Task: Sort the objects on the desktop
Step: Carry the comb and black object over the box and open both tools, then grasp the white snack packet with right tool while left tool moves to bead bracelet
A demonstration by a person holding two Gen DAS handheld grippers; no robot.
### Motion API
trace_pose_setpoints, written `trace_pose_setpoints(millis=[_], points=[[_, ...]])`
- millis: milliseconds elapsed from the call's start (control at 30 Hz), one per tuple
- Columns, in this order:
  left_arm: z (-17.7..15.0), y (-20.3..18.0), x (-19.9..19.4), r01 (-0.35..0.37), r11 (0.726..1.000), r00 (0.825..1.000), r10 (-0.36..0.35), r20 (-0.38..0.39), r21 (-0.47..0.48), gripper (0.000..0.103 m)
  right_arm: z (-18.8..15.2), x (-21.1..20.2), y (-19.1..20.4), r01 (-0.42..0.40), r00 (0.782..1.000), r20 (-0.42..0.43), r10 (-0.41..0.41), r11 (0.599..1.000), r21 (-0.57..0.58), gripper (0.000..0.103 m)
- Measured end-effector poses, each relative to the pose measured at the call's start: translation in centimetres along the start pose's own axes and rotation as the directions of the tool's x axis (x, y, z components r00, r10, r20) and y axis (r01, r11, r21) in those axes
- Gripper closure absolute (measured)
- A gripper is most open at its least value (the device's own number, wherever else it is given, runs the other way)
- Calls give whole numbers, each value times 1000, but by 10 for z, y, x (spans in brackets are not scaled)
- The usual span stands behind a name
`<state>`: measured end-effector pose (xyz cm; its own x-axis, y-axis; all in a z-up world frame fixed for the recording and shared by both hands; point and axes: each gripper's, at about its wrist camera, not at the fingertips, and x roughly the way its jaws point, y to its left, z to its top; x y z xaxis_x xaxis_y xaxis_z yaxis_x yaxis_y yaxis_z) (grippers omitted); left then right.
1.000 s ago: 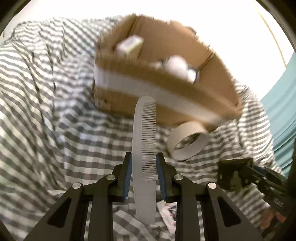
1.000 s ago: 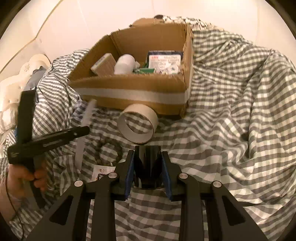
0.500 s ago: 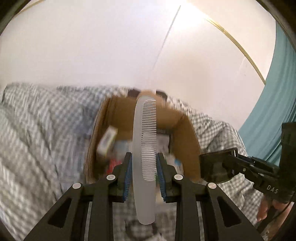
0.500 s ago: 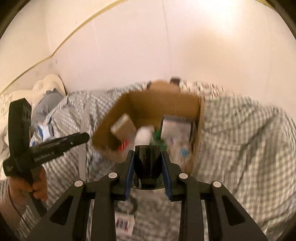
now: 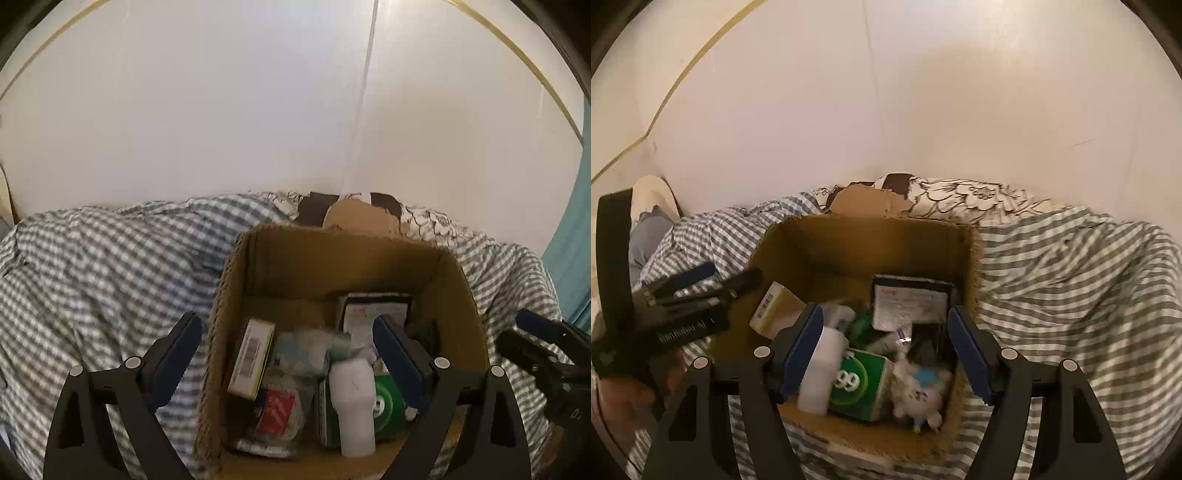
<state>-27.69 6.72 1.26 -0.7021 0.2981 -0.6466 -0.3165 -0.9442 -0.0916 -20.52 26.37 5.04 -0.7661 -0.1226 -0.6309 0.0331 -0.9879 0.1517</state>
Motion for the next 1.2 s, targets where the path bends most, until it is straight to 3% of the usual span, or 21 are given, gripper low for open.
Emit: trace_pose_setpoints(millis=[200,267,333,533,633,767,1000,1033,1067,1100,1200], points=[[-61,22,-41,-32,999,999,31,-38,-37,4,-64,-48,-17,4,999,-53,-4,1000,-2,32],[-82,30,-54,-80,996,996,79,-51,-25,4,-93,-60,-20,22,996,-86,-21,1000,9,32],[-108,45,-66,-144,989,987,141,-81,-33,4,-118,-63,-19,23,993,-113,-19,999,39,32],[-163,87,-84,-192,972,975,174,-135,-137,4,-177,-40,28,-66,965,-252,75,997,45,32],[-169,97,-82,-175,970,977,149,-154,-168,4,-197,-20,59,-115,942,-318,110,993,1,32],[-174,95,-82,-139,976,983,116,-139,-169,4,-227,14,78,-108,900,-429,78,993,-44,32],[-190,66,-58,-83,993,976,64,-207,-84,4,-243,36,89,-114,884,-464,57,989,-96,32],[-192,60,-53,-77,995,974,62,-219,-63,4,-243,37,91,-114,884,-465,47,987,-116,36],[-194,55,-51,-76,996,972,63,-226,-49,4,-245,38,92,-111,883,-469,32,984,-142,53],[-196,50,-47,-75,997,970,66,-236,-30,4,-245,39,91,-116,882,-470,31,982,-151,60],[-200,38,-40,-68,998,964,68,-257,8,4,-239,32,75,-143,882,-465,82,985,-98,64]])
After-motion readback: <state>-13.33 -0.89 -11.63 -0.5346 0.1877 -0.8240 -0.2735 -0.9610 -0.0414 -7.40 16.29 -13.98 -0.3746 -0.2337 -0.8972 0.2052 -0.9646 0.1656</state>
